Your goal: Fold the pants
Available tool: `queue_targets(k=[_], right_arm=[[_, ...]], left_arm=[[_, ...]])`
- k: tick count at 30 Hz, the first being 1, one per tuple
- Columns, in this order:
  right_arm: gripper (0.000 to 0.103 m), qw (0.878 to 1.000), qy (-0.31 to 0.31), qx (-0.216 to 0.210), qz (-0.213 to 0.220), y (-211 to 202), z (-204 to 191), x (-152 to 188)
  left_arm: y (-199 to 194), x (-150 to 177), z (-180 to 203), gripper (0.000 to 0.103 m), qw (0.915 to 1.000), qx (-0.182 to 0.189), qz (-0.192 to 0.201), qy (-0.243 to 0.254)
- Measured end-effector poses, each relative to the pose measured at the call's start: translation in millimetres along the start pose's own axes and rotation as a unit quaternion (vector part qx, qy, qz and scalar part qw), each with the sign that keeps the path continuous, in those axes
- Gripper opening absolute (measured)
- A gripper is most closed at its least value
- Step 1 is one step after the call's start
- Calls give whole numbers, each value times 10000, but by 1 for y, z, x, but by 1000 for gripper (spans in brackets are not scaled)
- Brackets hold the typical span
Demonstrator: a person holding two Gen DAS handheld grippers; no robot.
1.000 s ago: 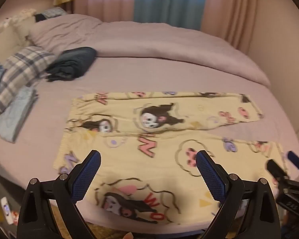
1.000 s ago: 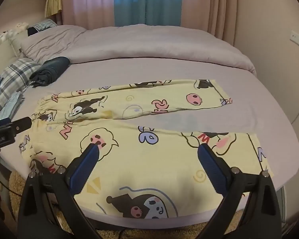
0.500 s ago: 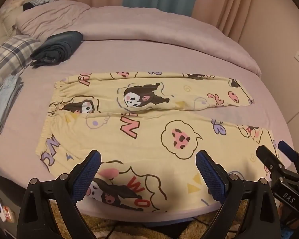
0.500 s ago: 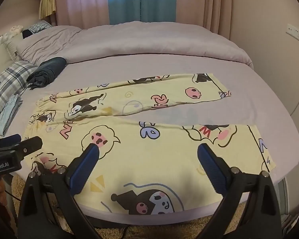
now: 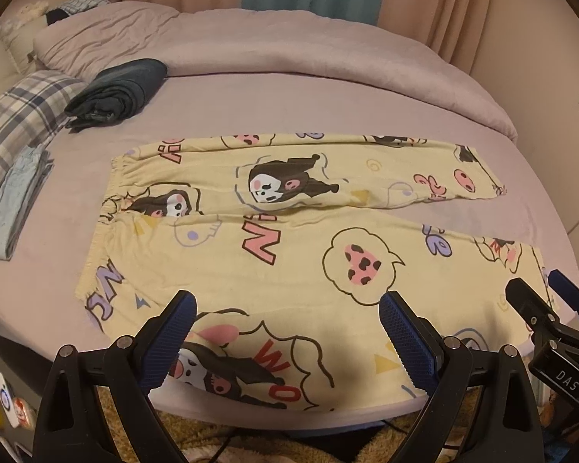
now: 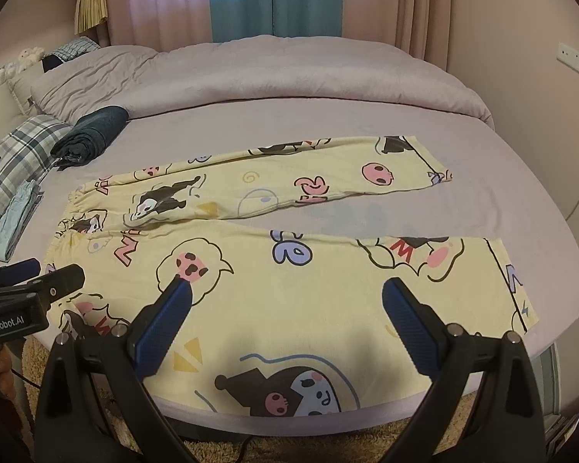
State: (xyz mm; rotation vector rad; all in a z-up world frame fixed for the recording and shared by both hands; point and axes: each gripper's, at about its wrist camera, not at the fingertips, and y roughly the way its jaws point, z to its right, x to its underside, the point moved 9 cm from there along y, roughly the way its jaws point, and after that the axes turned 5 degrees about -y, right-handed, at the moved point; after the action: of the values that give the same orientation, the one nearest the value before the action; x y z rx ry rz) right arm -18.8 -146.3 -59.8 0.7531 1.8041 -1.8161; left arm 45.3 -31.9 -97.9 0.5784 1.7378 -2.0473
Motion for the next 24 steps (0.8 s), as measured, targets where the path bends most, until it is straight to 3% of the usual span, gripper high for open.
queue_targets(k=[20,24], right_arm=[[99,9997,181,157,-110,4,13,7],[99,9994,236,213,-164,6,18,9]], left_arm=[[8,8,0,96,9997,-100,-195,109],[9,9,3,96,9997,29,-230,116]])
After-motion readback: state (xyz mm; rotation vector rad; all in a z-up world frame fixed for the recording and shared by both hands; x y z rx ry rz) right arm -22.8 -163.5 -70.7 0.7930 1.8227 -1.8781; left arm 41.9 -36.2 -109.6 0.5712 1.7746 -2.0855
